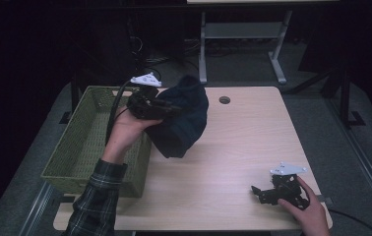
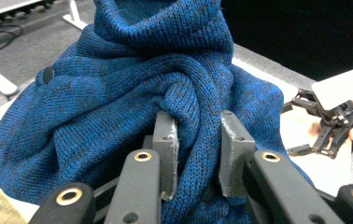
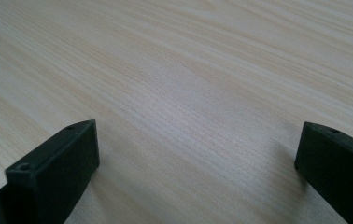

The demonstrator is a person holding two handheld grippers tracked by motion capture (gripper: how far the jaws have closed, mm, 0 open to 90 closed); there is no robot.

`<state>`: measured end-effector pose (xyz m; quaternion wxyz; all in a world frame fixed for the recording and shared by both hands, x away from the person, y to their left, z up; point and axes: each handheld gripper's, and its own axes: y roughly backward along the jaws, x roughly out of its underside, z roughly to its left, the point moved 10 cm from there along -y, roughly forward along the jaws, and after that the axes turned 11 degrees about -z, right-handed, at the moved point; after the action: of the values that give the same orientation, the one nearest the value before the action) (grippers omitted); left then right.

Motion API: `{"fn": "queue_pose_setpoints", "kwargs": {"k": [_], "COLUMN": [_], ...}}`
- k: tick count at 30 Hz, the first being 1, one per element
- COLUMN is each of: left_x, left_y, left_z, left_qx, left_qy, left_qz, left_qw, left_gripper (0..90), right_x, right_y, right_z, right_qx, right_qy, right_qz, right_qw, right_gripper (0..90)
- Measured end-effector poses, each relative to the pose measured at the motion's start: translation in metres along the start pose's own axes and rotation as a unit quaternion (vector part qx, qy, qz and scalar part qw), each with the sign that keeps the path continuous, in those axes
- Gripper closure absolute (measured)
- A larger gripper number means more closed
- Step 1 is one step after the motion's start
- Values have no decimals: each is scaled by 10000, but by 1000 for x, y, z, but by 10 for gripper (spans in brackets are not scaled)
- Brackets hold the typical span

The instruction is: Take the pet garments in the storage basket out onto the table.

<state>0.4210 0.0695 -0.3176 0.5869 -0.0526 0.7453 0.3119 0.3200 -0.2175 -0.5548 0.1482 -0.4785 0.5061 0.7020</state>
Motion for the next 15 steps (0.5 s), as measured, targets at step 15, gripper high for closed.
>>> {"fn": "queue_pose_setpoints", "kwargs": {"k": [15], "left_x": [9], "left_y": [-65], "left_z": [-31], "left_qx": [221], "left_qy": [-194], "left_qz": [197], "left_qw": [9994], "left_gripper": [717], "right_x": [0], "right_y": [0], "right_z": [0], "right_qx": [-1], "right_qy": [0], "right_qz": [0], "right_qw": [10000], "right_gripper": [0]}}
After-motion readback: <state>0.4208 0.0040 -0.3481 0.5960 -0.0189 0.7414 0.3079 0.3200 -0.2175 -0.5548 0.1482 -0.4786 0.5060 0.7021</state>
